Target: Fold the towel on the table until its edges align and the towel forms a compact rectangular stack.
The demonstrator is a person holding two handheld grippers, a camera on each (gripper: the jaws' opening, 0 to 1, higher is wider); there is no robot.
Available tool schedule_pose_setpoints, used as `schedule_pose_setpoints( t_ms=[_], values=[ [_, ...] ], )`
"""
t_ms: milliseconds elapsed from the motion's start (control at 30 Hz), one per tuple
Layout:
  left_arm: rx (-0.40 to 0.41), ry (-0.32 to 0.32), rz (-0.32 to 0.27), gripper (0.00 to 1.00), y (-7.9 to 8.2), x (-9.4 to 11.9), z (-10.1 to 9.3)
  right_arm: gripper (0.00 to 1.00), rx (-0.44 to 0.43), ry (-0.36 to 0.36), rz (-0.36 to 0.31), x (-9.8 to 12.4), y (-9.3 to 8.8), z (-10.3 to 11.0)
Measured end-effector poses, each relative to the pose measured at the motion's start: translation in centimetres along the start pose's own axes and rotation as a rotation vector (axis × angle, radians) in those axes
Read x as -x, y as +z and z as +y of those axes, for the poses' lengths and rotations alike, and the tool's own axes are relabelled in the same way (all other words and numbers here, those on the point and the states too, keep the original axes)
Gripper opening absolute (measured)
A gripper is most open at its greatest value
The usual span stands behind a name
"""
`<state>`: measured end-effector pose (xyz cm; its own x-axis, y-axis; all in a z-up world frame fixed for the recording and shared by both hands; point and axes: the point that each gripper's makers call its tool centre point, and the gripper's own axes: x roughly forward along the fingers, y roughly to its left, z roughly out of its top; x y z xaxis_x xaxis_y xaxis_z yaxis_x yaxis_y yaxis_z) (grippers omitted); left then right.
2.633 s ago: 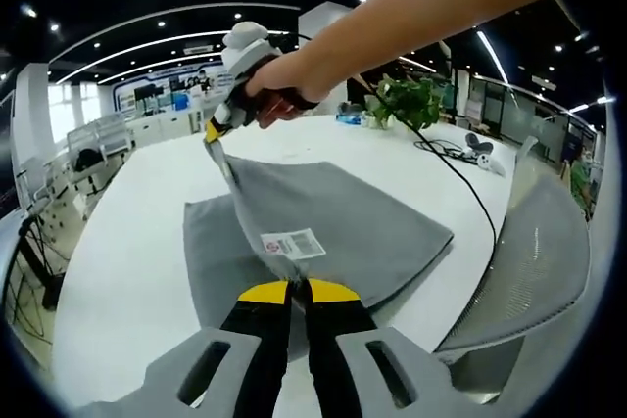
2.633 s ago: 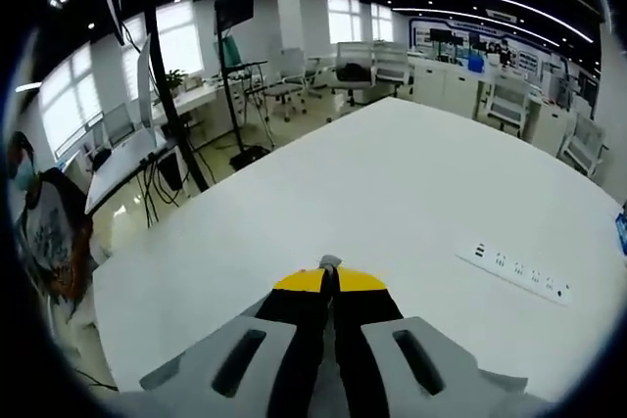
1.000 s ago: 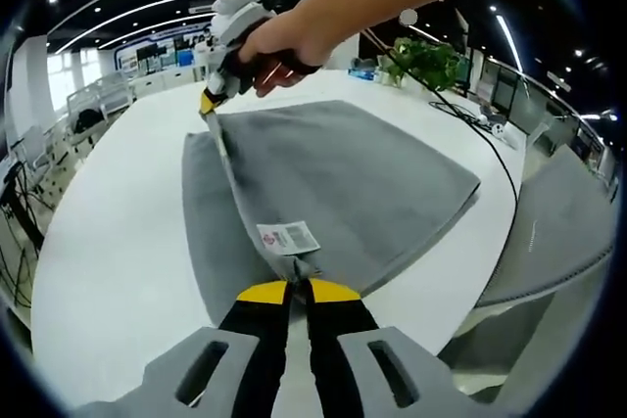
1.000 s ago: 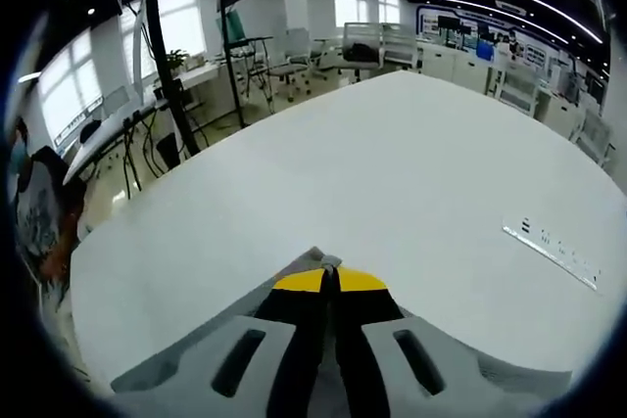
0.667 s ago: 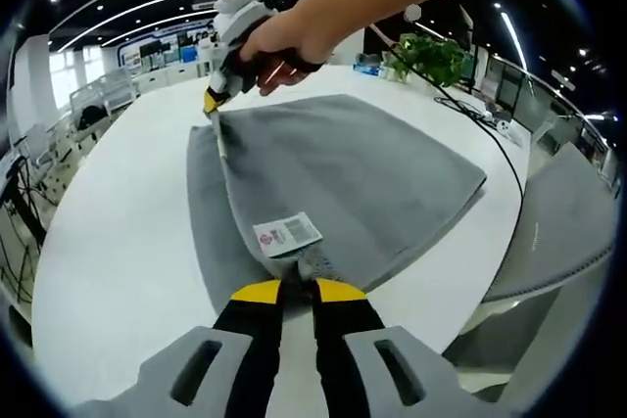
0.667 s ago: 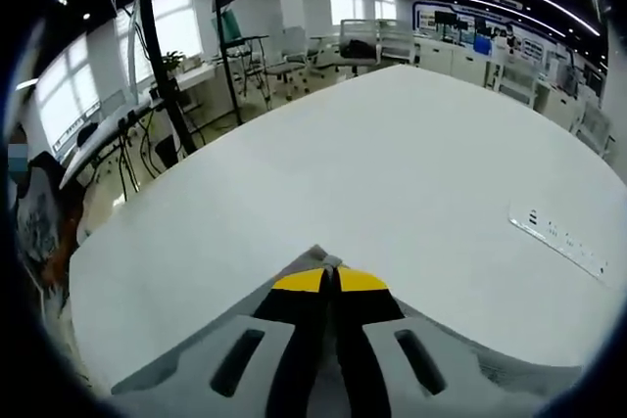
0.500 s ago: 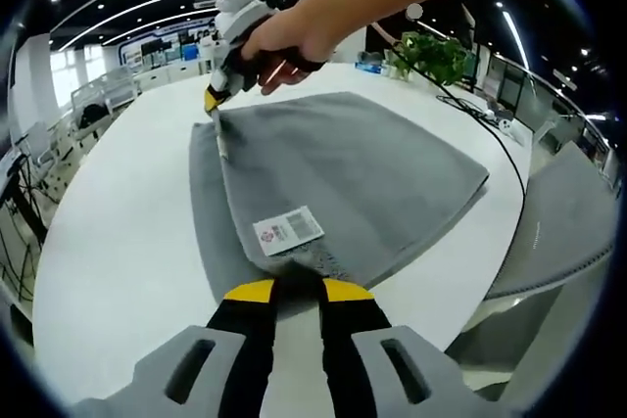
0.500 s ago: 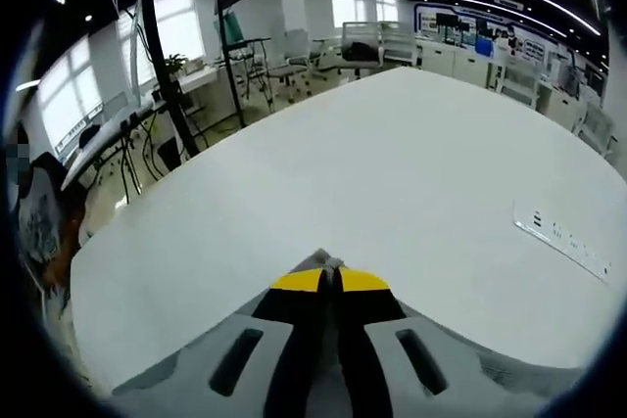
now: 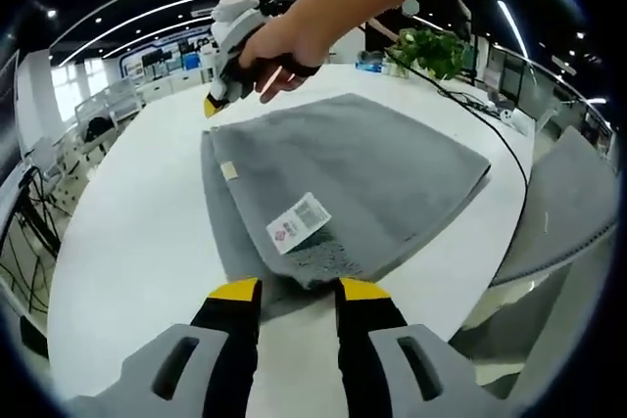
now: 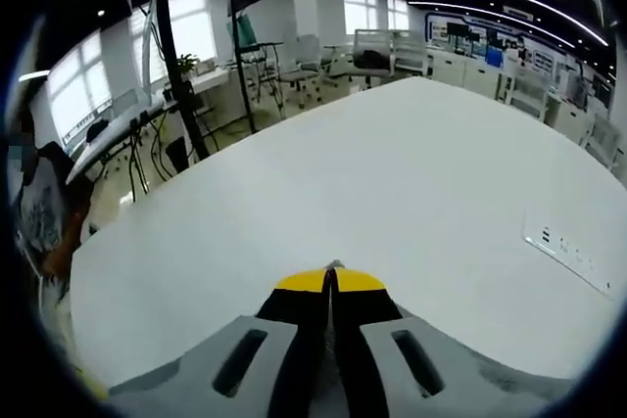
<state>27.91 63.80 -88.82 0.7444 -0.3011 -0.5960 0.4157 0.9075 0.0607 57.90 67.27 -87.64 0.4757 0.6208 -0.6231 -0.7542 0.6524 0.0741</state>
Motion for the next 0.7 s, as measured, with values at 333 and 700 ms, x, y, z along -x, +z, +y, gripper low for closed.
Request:
schedule_pose_setpoints(
  t_ms=[333,700],
  values=[
    [-0.001,-0.114,0.020,0.26,-0.2,-1.4,-2.5,0.03,0.029,0.002,0.014,1.6,-0.8,0.5],
    [-0.003,-0.101,0.086,0.25,-1.0,-1.9,-2.2,0.19,0.028,-0.018,0.001,2.5,-0.4,-2.4]
  ],
)
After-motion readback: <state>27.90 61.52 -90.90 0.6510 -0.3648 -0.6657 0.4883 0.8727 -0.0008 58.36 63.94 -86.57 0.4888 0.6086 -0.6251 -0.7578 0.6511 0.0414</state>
